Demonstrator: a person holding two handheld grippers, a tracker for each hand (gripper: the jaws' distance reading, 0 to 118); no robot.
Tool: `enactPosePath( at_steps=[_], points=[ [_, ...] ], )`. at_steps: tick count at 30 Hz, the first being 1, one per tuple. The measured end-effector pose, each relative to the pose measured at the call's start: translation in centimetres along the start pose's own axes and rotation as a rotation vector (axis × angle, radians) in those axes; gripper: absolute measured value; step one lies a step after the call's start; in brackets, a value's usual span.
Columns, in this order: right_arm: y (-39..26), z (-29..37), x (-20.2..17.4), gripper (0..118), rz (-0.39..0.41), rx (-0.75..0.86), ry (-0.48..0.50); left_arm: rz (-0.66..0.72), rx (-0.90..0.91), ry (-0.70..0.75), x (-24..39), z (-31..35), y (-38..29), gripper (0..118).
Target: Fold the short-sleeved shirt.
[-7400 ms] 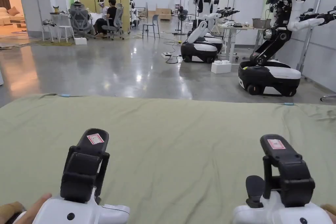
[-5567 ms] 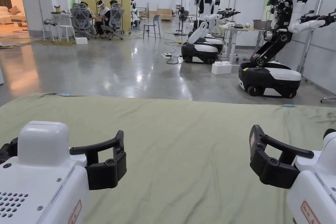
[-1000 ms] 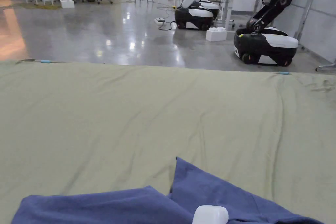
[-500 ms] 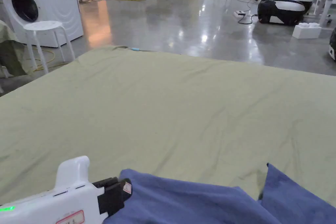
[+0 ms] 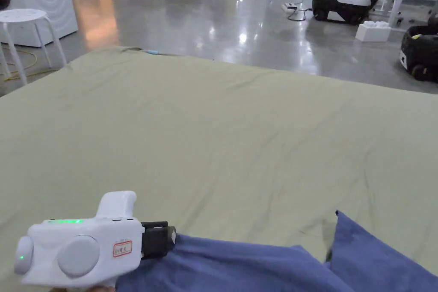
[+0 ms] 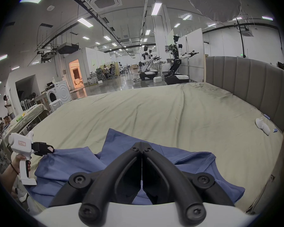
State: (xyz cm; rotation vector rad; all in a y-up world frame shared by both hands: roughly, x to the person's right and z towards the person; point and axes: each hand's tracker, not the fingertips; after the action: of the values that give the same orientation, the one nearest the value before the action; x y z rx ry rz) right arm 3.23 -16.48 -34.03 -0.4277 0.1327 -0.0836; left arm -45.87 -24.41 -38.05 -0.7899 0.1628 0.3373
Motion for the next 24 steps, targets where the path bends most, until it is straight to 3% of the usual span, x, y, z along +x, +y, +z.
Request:
enactPosePath(
  at_steps=[1,4,7,11,12,13,14,15,19,24],
  points=[
    [0.0,0.0,0.0,3,0.001,-0.001,0.001,-0.006,-0.009,-0.033,0.3,0.5,0.2,3],
    [0.0,-0.4,0.4,3,0.016,-0.022,-0.002,0.167,-0.055,-0.292,0.3,1.3,-0.3,2],
    [0.4,-0.2,1.8,3,0.02,-0.034,-0.031,0.014,-0.167,-0.189,2.3,-0.8,-2.8,2],
    [2.4,-0.1,5.8,4,0.019,-0.013,-0.107,0.047,-0.133,-0.198,2.2,0.0,-2.2,2],
    [3.0,-0.4,7.0,18,0.015,-0.016,-0.116,0.05,-0.128,-0.199,2.2,0.1,-2.4,2],
    [3.6,-0.9,8.1,44,0.011,-0.031,-0.129,0.045,-0.125,-0.196,2.2,0.2,-2.3,2],
    [4.2,-1.8,9.3,78,-0.004,-0.073,-0.139,0.039,-0.125,-0.188,2.5,0.2,-2.1,2],
    [4.6,-2.6,10.3,101,-0.006,-0.126,-0.137,0.026,-0.124,-0.174,3.1,0.5,-2.6,2],
    [5.2,-6.4,12.7,101,0.003,-0.34,-0.162,-0.038,-0.114,-0.114,4.6,1.0,-3.1,2],
    [2.6,-11.5,13.2,100,0.109,-0.52,-0.181,-0.037,-0.116,-0.112,4.6,1.2,-3.3,2]
  ],
)
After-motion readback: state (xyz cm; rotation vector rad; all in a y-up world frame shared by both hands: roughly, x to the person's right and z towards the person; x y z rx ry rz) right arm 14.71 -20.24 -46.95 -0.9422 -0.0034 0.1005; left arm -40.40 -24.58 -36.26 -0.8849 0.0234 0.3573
